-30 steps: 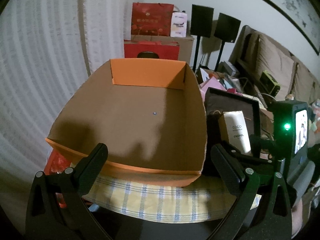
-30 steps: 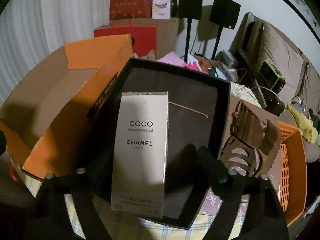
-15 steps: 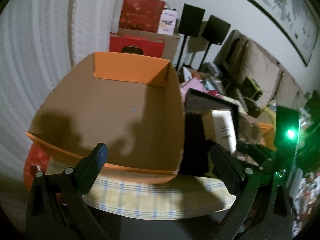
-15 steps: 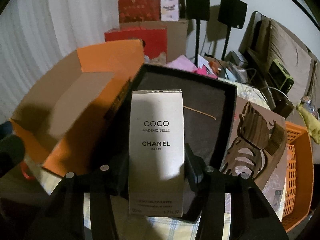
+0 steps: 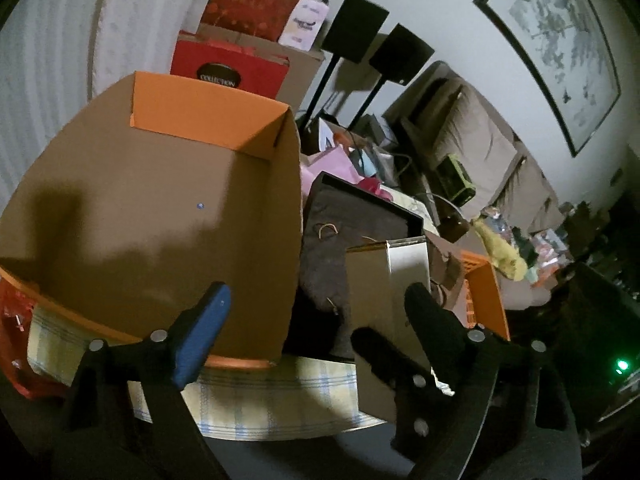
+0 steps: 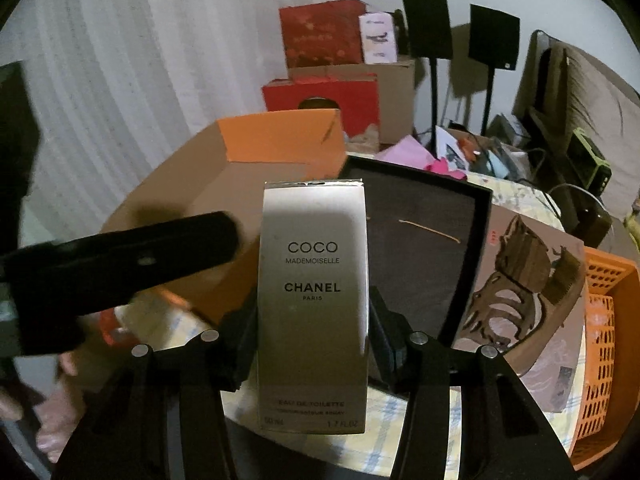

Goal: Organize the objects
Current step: 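Grasp the white Chanel perfume box with the right tool and lift it, then carry the perfume box with the right tool into the orange box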

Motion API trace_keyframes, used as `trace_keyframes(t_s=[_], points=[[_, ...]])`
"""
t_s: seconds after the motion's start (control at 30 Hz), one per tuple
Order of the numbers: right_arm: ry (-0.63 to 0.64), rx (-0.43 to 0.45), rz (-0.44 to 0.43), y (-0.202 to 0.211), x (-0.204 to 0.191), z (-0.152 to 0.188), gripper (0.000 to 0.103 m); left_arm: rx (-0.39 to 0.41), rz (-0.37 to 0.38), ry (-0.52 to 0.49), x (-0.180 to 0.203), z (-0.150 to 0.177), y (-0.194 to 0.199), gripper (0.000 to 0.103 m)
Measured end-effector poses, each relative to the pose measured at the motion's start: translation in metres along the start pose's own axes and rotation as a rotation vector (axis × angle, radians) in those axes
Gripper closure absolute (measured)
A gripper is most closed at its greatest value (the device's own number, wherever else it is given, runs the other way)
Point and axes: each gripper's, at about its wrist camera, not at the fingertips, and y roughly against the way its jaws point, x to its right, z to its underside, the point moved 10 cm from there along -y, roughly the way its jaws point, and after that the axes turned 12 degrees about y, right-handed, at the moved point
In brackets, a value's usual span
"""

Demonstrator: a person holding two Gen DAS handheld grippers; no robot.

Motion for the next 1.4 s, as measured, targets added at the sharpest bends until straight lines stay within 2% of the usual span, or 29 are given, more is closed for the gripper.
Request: trace_keyframes(t_s=[0.13,0.3,0.37,0.6,0.77,0.97,1.17,1.4], points=[[0.014,0.007,-0.039,0.007,-0.014,-0.008,0.053,-0.026,0.053,0.032,0.003,-0.002,0.0,0.029],[0.048,0.022,-0.066,0.014,-0.034,-0.023,0.055,-0.024,0.063,0.044,0.001,-0.012,0.005,0.041],[0.056,0.026,-0.081,0.014,-0.041,-0.031,0.055,-0.021,0.07,0.048,0.0,-0.017,0.007,0.049],[0.072,0.037,-0.148,0.001,-0.062,-0.058,0.055,0.031,0.028,0.068,-0.024,-0.04,0.026,0.05],[0.075,0.017,-0.254,-0.022,-0.083,-0.076,0.055,0.052,0.008,0.114,-0.054,-0.054,0.034,0.05],[0.064,-0.014,-0.287,-0.05,-0.103,-0.088,0.055,0.059,-0.028,0.146,-0.087,-0.071,0.033,0.05],[0.06,-0.044,-0.267,-0.078,-0.108,-0.103,0.055,0.091,-0.062,0.181,-0.118,-0.087,0.043,0.05],[0.024,-0.084,-0.204,-0.12,-0.096,-0.126,0.055,0.152,-0.15,0.164,-0.146,-0.093,0.063,0.05]])
